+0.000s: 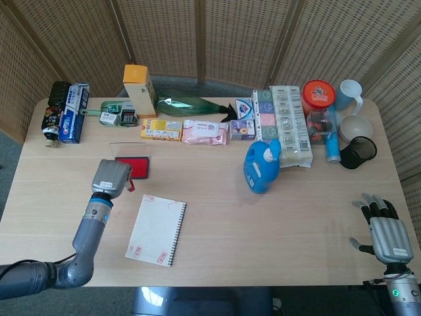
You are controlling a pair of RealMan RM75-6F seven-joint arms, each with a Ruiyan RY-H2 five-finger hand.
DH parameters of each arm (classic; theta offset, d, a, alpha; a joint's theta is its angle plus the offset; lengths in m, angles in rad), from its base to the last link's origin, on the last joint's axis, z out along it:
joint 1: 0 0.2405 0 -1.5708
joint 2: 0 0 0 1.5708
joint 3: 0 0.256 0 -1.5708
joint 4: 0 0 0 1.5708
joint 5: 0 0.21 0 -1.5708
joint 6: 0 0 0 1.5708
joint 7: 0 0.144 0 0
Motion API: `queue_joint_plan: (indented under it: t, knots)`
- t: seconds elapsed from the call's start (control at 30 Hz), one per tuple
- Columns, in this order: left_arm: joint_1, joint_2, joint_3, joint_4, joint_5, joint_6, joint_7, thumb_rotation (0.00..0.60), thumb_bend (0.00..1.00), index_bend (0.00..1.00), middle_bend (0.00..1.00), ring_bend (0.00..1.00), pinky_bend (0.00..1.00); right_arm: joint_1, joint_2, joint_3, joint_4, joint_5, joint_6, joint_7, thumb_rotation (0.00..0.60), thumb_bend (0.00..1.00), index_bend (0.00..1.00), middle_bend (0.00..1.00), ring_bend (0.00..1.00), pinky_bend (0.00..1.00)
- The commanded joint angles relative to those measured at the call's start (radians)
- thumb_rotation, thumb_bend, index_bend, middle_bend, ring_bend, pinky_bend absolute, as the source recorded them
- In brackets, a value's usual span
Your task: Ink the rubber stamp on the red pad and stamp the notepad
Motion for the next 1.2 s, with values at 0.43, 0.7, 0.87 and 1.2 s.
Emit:
queue_joint_plan:
  t: [0.43, 0.7, 0.87, 1.2]
  knots:
    - [0.046, -0.013, 0.167, -0.076, 0.222, 0.086, 0.088, 0.6, 0.37, 0.63, 1.0, 1.0, 1.0, -0.002, 0.006, -0.002, -0.006, -0.009, 0.006, 0.003, 0.6, 0.07, 0.21, 0.12, 0.1, 0.08]
    - [0.063, -0.051, 0.196, -0.047, 0.276, 0.091, 0.095, 0.6, 0.36, 0.63, 1.0, 1.0, 1.0, -0.002, 0.011, 0.0, -0.01, -0.007, 0.008, 0.011, 0.6, 0.06, 0.21, 0.12, 0.1, 0.08]
    - [0.077, -0.074, 0.218, -0.029, 0.329, 0.084, 0.083, 0.6, 0.36, 0.63, 1.0, 1.0, 1.0, -0.002, 0.011, -0.002, -0.011, -0.009, 0.007, 0.008, 0.6, 0.06, 0.21, 0.12, 0.1, 0.08]
    - [0.082, -0.148, 0.236, -0.006, 0.37, 0.05, 0.121, 0.6, 0.36, 0.63, 1.0, 1.0, 1.0, -0.003, 0.011, -0.003, -0.012, -0.01, 0.006, 0.006, 0.6, 0.06, 0.21, 0.12, 0.1, 0.08]
